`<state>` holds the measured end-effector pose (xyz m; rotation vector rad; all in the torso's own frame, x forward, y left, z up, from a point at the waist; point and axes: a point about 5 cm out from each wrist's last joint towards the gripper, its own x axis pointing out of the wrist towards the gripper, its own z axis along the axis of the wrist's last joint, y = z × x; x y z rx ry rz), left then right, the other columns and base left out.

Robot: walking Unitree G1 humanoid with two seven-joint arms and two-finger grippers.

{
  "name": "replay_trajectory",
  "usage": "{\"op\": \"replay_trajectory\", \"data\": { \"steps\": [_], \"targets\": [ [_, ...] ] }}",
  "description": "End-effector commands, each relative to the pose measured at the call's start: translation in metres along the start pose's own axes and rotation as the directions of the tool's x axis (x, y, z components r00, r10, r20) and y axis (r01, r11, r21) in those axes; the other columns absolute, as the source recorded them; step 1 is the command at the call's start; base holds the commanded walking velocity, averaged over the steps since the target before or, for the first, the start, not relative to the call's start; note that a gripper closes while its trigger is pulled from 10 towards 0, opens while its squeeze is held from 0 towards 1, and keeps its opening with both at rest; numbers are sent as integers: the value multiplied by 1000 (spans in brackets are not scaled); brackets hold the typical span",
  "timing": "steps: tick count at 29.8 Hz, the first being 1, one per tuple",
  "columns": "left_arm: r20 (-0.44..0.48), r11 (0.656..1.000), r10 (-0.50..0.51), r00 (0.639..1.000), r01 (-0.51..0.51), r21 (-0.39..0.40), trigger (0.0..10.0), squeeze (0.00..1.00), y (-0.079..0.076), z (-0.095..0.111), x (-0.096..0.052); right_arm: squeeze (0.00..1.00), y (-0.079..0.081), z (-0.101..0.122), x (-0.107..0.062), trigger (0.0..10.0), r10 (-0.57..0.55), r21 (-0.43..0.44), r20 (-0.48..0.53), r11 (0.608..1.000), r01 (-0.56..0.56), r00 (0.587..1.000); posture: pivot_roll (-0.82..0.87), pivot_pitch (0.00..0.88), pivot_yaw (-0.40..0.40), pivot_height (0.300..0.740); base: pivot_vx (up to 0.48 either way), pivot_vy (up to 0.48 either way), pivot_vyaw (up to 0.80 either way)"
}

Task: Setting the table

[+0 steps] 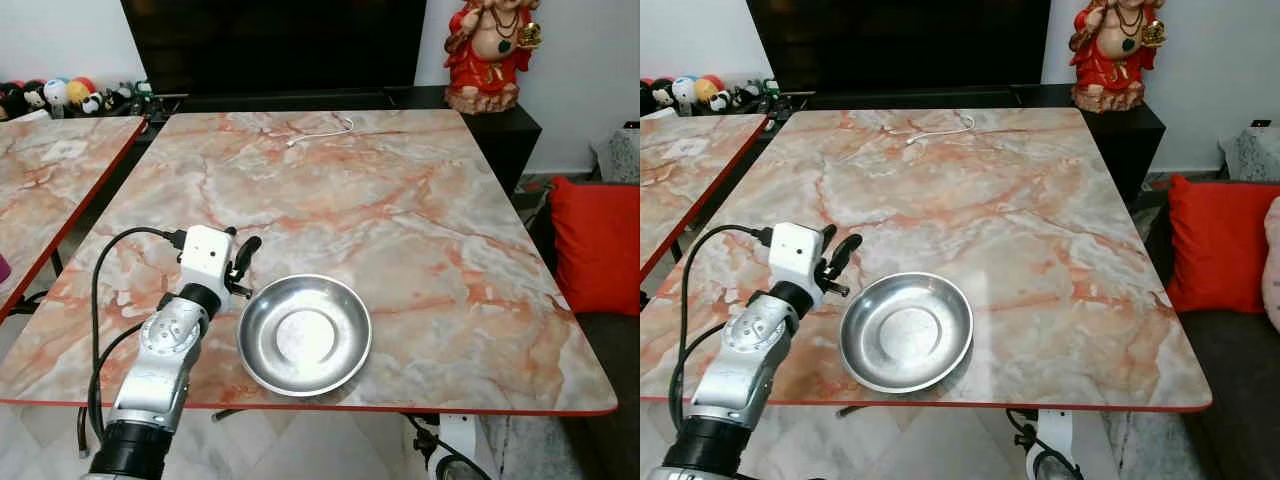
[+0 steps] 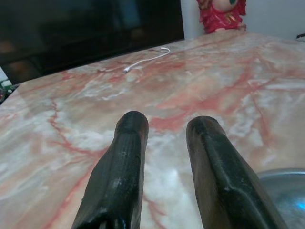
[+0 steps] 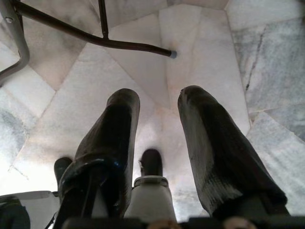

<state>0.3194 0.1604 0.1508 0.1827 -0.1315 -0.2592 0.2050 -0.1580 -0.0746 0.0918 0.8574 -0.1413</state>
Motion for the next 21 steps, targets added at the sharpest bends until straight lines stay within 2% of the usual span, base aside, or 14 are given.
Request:
{"op": "replay_trajectory", "data": {
  "steps": [1, 6, 9, 14, 17, 19, 21],
  "targets": [
    [15, 1000, -9, 1000, 9, 28, 10000, 0, -3, 0, 1, 0, 2, -1, 0, 10000, -6, 12, 3, 1000, 6, 1000, -76, 0, 63, 740, 0, 0, 0],
    [30, 998, -3, 1000, 1, 56, 10000, 0, -5, -2, 0, 0, 2, -1, -1, 10000, -7, 7, 2, 1000, 7, 1000, -83, 0, 64, 740, 0, 0, 0],
    [36, 998, 0, 999, -3, 60, 10000, 0, -6, -4, 0, 0, 1, -1, 0, 10000, -8, -46, 10, 999, 8, 1000, -78, 0, 52, 740, 0, 0, 0],
    [42, 998, 1, 999, -4, 57, 10000, 0, -8, -7, -2, 0, -5, 0, -2, 10000, -116, -9, 67, 993, 117, 991, -109, 0, 40, 740, 0, 0, 0],
    [34, 999, -10, 999, 8, 52, 10000, 0, -12, -11, -4, 0, -10, 0, -4, 10000, -190, -42, 85, 980, 194, 978, -121, 0, 30, 740, 0, 0, 0],
    [31, 999, -13, 999, 11, 48, 10000, 0, -15, -14, -5, 0, -14, -5, -5, 10000, -267, -14, 53, 963, 268, 962, -138, 0, 22, 740, 0, 0, 0],
    [28, 999, -13, 1000, 11, 45, 10000, 0, -16, -15, -5, 0, -15, -9, -5, 10000, -284, 10, 12, 959, 284, 959, -140, 0, 22, 740, 0, 0, 0]
  ]
}}
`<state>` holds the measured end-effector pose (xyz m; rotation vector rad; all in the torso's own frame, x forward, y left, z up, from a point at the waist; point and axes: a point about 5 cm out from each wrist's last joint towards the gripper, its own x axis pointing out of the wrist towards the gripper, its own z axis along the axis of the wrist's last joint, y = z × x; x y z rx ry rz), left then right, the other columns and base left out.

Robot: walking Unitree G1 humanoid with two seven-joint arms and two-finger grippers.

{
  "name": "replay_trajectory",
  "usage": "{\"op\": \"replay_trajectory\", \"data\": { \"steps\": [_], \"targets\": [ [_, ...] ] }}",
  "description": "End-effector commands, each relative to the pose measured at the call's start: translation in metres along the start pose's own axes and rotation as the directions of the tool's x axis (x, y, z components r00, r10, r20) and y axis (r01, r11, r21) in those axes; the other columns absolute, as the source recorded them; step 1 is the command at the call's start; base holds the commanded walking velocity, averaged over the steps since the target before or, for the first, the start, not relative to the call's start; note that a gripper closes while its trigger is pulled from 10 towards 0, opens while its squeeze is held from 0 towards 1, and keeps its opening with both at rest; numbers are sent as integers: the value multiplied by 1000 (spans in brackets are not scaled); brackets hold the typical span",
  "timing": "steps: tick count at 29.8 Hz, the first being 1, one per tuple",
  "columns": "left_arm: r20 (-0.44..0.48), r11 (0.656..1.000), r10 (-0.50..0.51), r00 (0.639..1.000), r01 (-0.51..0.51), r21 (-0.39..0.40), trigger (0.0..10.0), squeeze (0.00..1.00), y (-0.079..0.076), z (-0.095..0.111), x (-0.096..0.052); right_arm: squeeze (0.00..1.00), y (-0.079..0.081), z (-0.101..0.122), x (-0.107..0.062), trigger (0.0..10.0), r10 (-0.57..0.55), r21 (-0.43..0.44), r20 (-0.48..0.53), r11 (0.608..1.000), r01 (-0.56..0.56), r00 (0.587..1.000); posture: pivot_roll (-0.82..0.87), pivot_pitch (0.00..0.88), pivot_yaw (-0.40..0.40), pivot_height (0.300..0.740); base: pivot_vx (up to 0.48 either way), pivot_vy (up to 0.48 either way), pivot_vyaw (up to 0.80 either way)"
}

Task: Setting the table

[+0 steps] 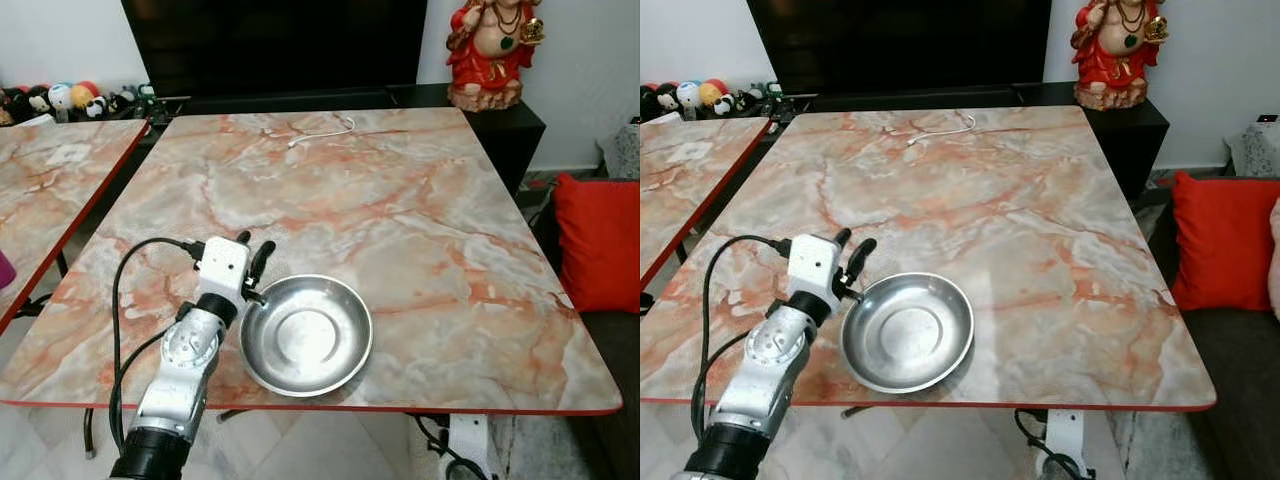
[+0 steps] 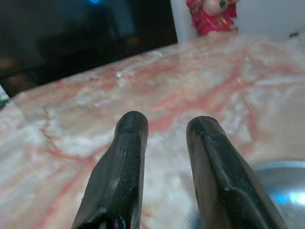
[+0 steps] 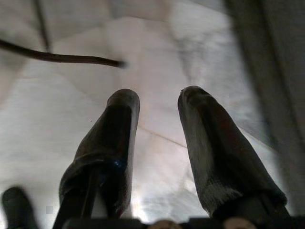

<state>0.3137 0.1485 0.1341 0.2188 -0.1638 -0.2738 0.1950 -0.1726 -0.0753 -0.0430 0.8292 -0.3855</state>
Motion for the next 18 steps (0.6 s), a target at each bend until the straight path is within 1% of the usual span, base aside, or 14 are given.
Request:
{"op": "replay_trajectory", "data": {
  "steps": [1, 3, 4, 6, 9, 10, 15, 16, 18],
  "targets": [
    [-2, 1000, 0, 1000, 0, 1, 10000, 0, -2, -3, -2, 0, 0, -7, -1, 10000, -25, 19, -71, 999, 27, 997, -134, 0, 20, 740, 0, 0, 0],
    [-2, 1000, -8, 1000, 8, 6, 10000, 0, -3, -3, -2, 0, -1, -8, -1, 10000, -29, 7, -94, 1000, 29, 995, -130, 0, 18, 740, 0, 0, 0],
    [3, 1000, -15, 1000, 15, 16, 10000, 0, -4, -3, -2, 0, 0, -10, -1, 10000, -5, 14, -107, 1000, 7, 994, -122, 0, 10, 740, 0, 0, 0],
    [6, 1000, -6, 1000, 6, 10, 10000, 0, -2, -2, -4, 0, 1, -8, 0, 10000, 62, -49, -82, 997, -66, 995, -115, 0, 6, 740, 0, 0, 0],
    [3, 1000, 6, 1000, -6, 12, 10000, 0, 1, -3, -6, 0, 2, -6, 0, 10000, 83, -49, -51, 995, -85, 995, -118, 0, 5, 740, 0, 0, 0],
    [0, 1000, 3, 1000, -3, 13, 10000, 0, 1, -4, -6, 0, 2, -7, 0, 10000, 85, -58, -55, 994, -88, 995, -118, 0, 4, 740, 0, 0, 0],
    [-1, 1000, -5, 1000, 6, 14, 10000, 0, -2, -4, -6, 0, 1, -10, -1, 10000, 32, -32, -89, 999, -35, 996, -116, 0, 6, 740, 0, 0, 0],
    [0, 1000, -8, 1000, 8, 19, 10000, 0, -2, -4, -6, 0, -1, -12, -2, 10000, -43, -24, -112, 999, 40, 993, -113, 0, 6, 740, 0, 0, 0],
    [0, 1000, -8, 1000, 8, 20, 10000, 0, -2, -3, -6, 0, -2, -15, -3, 10000, -107, -10, -142, 994, 107, 984, -112, 0, 8, 740, 0, 0, 0]
  ]
}}
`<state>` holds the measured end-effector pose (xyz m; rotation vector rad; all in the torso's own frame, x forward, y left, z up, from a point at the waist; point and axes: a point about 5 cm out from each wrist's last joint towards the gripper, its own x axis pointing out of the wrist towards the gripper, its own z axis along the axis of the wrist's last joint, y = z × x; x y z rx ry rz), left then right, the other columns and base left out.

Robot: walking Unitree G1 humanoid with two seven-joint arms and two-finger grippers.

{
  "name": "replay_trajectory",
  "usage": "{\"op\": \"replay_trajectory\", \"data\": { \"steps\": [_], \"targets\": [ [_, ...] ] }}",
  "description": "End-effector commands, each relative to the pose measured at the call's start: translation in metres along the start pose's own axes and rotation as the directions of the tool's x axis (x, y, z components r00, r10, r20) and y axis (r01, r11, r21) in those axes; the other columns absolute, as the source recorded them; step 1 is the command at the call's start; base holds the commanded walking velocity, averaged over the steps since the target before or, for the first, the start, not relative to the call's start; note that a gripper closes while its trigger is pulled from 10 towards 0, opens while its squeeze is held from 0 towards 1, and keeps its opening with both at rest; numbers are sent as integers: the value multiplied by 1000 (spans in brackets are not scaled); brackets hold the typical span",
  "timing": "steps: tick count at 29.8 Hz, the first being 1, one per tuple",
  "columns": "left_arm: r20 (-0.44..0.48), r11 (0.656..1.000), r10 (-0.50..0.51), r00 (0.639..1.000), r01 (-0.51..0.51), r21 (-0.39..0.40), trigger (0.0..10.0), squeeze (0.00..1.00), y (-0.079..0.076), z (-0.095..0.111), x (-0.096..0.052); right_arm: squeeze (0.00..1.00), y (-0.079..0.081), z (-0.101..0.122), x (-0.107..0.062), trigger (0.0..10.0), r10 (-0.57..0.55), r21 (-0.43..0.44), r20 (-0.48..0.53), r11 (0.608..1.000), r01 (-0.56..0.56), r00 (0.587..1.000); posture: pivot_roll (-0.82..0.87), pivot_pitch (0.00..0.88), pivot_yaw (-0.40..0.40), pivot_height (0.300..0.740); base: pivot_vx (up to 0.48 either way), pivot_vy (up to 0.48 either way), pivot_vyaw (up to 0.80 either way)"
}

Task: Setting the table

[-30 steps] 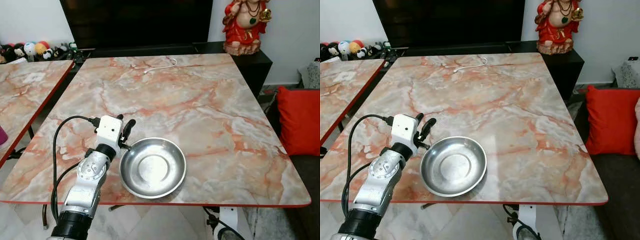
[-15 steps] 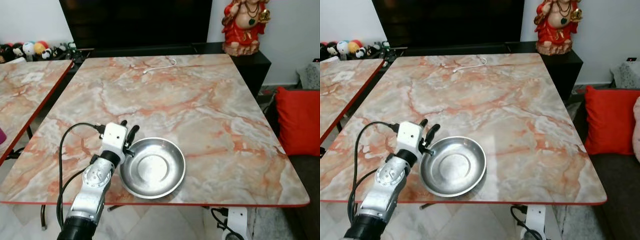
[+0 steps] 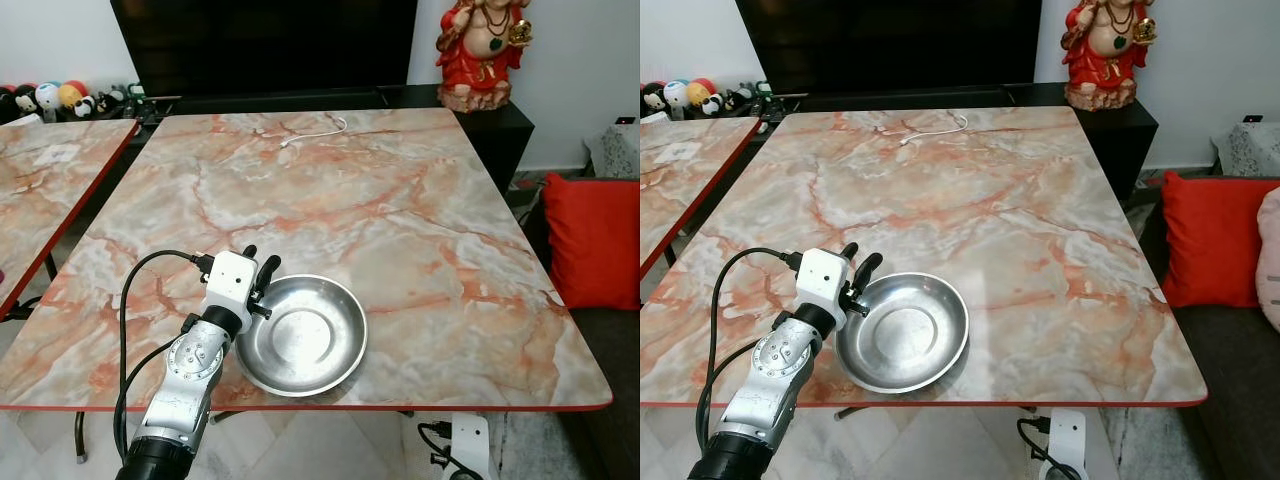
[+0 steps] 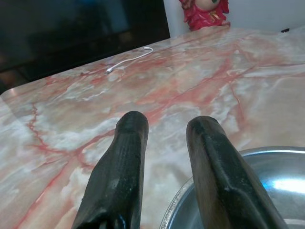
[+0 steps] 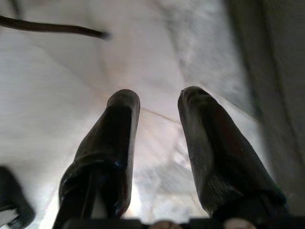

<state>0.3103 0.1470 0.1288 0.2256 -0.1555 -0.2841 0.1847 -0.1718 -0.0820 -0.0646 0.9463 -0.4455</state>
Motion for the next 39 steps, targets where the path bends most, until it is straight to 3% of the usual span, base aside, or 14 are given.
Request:
{"op": "replay_trajectory", "data": {
  "steps": [1, 3, 5, 7, 15, 18, 21, 22, 23, 25, 30, 34, 38, 39],
  "targets": [
    [7, 1000, 4, 1000, -4, 16, 10000, 0, 2, 1, -2, 0, -1, -5, -1, 10000, -77, 13, -60, 997, 78, 995, -119, 0, 10, 740, 0, 0, 0],
    [1, 1000, 3, 1000, -3, 20, 10000, 0, 4, 0, -3, 0, -3, -8, -3, 10000, -165, 27, -102, 985, 169, 981, -123, 0, 12, 740, 0, 0, 0],
    [-1, 1000, 3, 1000, -3, 22, 10000, 0, 4, -1, -3, 0, -3, -9, -4, 10000, -187, 36, -108, 981, 191, 976, -123, 0, 12, 740, 0, 0, 0],
    [-4, 1000, 5, 1000, -5, 26, 10000, 0, 5, -1, -3, 0, -5, -10, -6, 10000, -284, 56, -138, 954, 294, 949, -120, 0, 9, 740, 0, 0, 0],
    [-9, 1000, 9, 1000, -9, 26, 10000, 0, 7, -1, -5, 0, -5, -10, -11, 10000, -398, 87, -156, 906, 414, 904, -121, 0, 8, 740, 0, 0, 0],
    [-10, 1000, 10, 1000, -9, 25, 10000, 0, 7, -1, -5, 0, -5, -8, -9, 10000, -379, 48, -138, 920, 388, 915, -121, 0, 6, 740, 0, 0, 0],
    [-10, 1000, 9, 1000, -8, 25, 10000, 0, 7, -1, -4, 0, -4, -10, -10, 10000, -379, 100, -159, 913, 396, 912, -117, 0, 6, 740, 0, 0, 0],
    [-9, 1000, 8, 1000, -8, 24, 10000, 0, 7, -1, -4, 0, -2, -9, -7, 10000, -267, 108, -149, 953, 284, 952, -117, 0, 7, 740, 0, 0, 0],
    [-9, 1000, 7, 1000, -7, 25, 10000, 0, 7, -1, -4, 0, -1, -8, -5, 10000, -221, 99, -139, 967, 236, 965, -118, 0, 7, 740, 0, 0, 0],
    [-9, 1000, 7, 1000, -7, 25, 10000, 0, 7, -1, -4, 0, -1, -8, -6, 10000, -230, 100, -136, 964, 245, 964, -119, 0, 8, 740, 0, 0, 0],
    [-6, 1000, 7, 1000, -7, 24, 10000, 0, 7, 0, -4, 0, -4, -3, -5, 10000, -279, -97, -87, 958, 270, 956, -118, 0, 6, 740, 0, 0, 0],
    [-7, 1000, 9, 1000, -9, 24, 10000, 0, 6, -1, -4, 0, -5, -5, -6, 10000, -331, -83, -110, 943, 323, 937, -121, 0, 5, 740, 0, 0, 0],
    [-4, 1000, 8, 1000, -8, 22, 10000, 0, 6, -1, -4, 0, -7, -3, -8, 10000, -390, -148, -102, 916, 373, 915, -124, 0, 4, 740, 0, 0, 0],
    [-5, 1000, 8, 1000, -8, 23, 10000, 0, 5, -1, -4, 0, -77, -20, 8, 10000, -440, -148, -127, 895, 422, 889, -124, 0, 4, 740, 0, 0, 0]
  ]
}}
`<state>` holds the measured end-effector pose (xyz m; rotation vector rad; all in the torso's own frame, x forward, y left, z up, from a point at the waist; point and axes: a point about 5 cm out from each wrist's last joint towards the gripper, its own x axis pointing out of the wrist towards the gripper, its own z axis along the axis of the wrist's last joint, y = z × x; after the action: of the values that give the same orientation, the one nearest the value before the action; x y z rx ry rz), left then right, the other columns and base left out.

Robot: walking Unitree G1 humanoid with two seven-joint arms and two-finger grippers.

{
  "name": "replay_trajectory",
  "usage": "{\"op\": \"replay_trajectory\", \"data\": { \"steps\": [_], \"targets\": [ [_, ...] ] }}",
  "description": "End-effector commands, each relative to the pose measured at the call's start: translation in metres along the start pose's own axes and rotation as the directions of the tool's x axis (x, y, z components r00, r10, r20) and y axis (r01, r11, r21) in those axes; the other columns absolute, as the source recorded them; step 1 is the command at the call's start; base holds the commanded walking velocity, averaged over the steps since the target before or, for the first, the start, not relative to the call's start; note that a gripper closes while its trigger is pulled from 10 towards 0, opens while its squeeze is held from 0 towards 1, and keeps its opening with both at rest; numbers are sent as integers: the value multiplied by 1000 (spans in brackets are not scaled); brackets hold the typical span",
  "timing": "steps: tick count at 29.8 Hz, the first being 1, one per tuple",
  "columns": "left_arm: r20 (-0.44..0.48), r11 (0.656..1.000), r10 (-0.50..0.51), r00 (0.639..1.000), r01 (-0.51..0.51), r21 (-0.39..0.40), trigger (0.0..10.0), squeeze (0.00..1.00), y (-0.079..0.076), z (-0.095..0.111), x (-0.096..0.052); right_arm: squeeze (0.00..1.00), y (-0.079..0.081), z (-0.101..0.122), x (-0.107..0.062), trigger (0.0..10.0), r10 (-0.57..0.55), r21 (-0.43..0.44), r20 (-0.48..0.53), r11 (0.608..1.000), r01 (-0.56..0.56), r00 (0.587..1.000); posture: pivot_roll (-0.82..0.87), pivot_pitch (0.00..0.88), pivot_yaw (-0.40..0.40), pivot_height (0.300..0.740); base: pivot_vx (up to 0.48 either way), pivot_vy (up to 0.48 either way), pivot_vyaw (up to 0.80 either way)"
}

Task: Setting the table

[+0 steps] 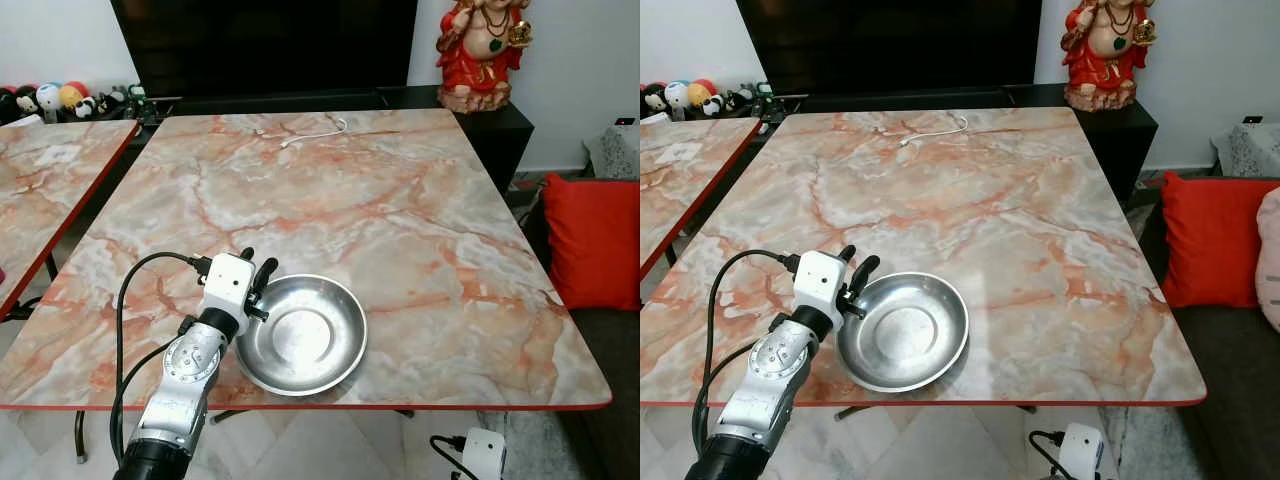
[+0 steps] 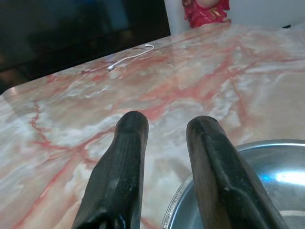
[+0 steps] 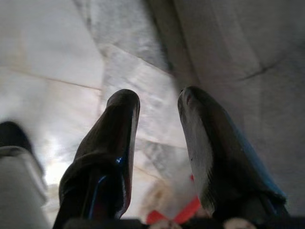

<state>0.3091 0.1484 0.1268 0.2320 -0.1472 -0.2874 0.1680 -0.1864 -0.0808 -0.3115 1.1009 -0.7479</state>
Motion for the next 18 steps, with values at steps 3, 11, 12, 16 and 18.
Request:
{"op": "replay_trajectory", "data": {
  "steps": [3, 11, 12, 16, 18],
  "targets": [
    [4, 1000, 11, 1000, -11, 17, 10000, 0, 4, 0, -3, 0, -159, -36, 75, 10000, -201, -17, -22, 979, 201, 979, -140, 0, 0, 740, 0, 0, 0],
    [3, 1000, -2, 1000, 2, 6, 10000, 0, -2, -1, -1, 0, -165, -27, 74, 10000, -334, 53, 4, 941, 333, 943, -172, 0, 0, 740, 0, 0, 0],
    [3, 1000, -4, 1000, 3, 5, 10000, 0, -2, -1, 0, 0, -165, -29, 74, 10000, -327, 56, -2, 944, 326, 945, -173, 0, -2, 740, 0, 0, 0],
    [6, 1000, 0, 1000, 0, 6, 10000, 0, -2, -1, 0, 0, -165, -27, 74, 10000, -297, 112, -4, 949, 296, 955, -165, 0, -8, 740, 0, 0, 0],
    [6, 1000, 5, 1000, -5, 8, 10000, 0, 0, -1, -1, 0, -168, -18, 76, 10000, -277, 144, 35, 952, 269, 960, -164, 0, -9, 740, 0, 0, 0]
  ]
}}
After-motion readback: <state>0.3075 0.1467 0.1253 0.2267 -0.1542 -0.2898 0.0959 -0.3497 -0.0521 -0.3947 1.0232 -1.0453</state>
